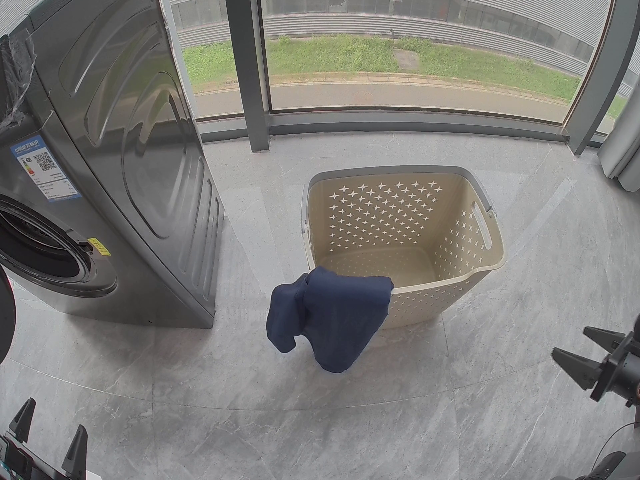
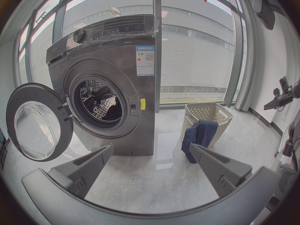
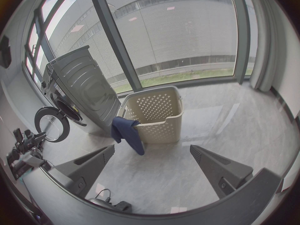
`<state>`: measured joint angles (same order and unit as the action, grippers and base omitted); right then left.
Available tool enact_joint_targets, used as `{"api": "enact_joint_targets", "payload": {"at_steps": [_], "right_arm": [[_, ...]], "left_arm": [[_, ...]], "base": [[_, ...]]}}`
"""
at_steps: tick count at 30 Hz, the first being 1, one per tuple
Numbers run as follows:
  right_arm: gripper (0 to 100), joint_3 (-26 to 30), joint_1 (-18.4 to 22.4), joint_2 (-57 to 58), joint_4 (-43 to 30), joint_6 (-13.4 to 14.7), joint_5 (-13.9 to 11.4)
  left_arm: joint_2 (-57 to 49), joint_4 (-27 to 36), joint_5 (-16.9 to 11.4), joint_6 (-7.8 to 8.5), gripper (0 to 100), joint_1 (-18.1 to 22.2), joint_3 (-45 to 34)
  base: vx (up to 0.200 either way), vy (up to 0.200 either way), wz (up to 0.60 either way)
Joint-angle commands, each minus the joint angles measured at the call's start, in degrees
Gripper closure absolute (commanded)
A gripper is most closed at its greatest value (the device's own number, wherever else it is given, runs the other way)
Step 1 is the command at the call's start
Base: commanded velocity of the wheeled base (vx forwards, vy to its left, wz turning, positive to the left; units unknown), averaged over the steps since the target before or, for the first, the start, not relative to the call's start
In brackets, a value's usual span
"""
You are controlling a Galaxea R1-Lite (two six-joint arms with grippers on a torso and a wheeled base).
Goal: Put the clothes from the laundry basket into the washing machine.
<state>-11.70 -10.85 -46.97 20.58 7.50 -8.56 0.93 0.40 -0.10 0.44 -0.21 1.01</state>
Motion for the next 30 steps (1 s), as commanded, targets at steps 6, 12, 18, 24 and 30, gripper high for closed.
{"api": "enact_joint_targets", "payload": {"at_steps": [6,12,18,24,30], "right_arm": [[0,-0.60,-18.07,-34.86,23.46,9.20,10.58],[0,-1.48,-20.53,-43.56,33.65,9.91,13.57],[0,-3.59,-21.76,-49.62,36.90,10.08,13.66],[0,-5.35,-23.34,-52.26,38.31,10.34,13.66],[0,-5.61,-25.10,-55.86,38.66,11.49,15.59]], "left_arm": [[-0.49,0.04,0.01,-0.09,0,-0.06,-0.92],[-0.49,0.04,0.01,-0.09,0,-0.06,-0.92],[-0.49,0.04,0.01,-0.09,0,-0.06,-0.92],[-0.49,0.04,0.01,-0.18,0,0.03,-0.92],[-0.49,0.04,0.01,-0.09,0,-0.06,-0.92]], "base": [[0.000,0.000,0.00],[0.000,0.000,0.00],[0.000,0.000,0.00],[0.000,0.000,0.00],[0.000,0.000,0.00]]}}
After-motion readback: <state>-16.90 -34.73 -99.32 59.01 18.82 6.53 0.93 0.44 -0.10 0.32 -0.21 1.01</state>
